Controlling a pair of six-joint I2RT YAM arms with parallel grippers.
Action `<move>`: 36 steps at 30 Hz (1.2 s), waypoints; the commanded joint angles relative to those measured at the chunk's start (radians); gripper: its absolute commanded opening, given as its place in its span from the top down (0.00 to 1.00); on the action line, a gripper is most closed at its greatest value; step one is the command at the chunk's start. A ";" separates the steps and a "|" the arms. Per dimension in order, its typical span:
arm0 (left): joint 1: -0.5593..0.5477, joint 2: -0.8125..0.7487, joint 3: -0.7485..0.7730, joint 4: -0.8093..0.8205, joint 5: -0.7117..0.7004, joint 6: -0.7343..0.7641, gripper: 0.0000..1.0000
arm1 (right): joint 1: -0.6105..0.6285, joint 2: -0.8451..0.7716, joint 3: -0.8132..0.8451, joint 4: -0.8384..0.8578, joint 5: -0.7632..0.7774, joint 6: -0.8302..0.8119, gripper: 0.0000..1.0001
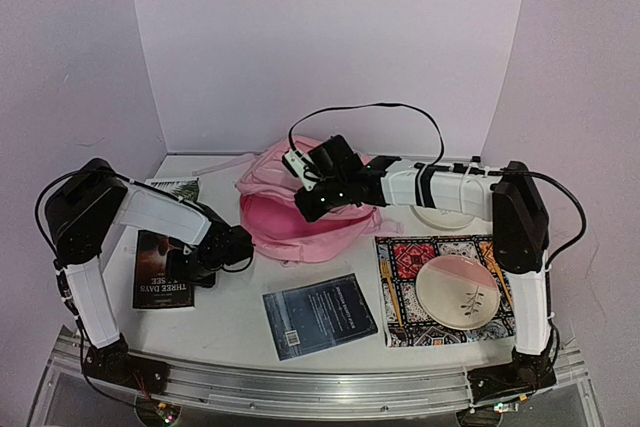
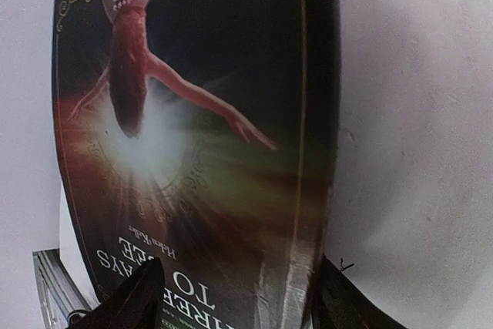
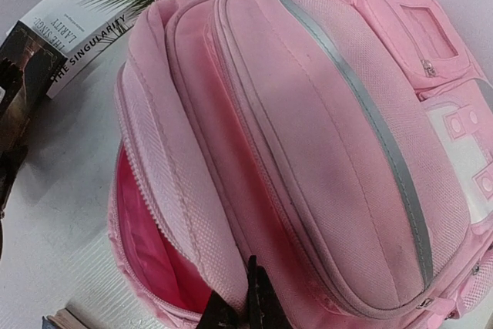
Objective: Pack the student bag
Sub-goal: Grab the book at the corner of the board, then place the book in the largest pocket of the bag.
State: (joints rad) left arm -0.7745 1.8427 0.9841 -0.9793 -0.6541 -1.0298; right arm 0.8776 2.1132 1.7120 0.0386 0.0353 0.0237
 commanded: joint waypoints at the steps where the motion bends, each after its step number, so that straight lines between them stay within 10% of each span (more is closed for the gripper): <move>1: 0.000 0.070 -0.009 -0.019 -0.014 -0.022 0.41 | -0.007 -0.075 0.001 0.039 -0.016 0.022 1.00; 18: 0.000 -0.100 0.183 -0.238 -0.049 -0.027 0.98 | -0.015 -0.085 0.001 0.042 -0.021 0.015 1.00; 29: 0.002 -0.292 0.425 -0.230 0.045 0.099 1.00 | -0.041 -0.115 -0.007 0.057 -0.027 0.042 1.00; 36: 0.012 -0.398 0.392 0.043 0.258 0.251 1.00 | -0.070 -0.131 0.009 0.066 -0.054 0.083 1.00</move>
State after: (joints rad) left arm -0.7701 1.5317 1.3787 -1.1284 -0.5146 -0.8924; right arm 0.8326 2.0743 1.7054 0.0418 -0.0067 0.0567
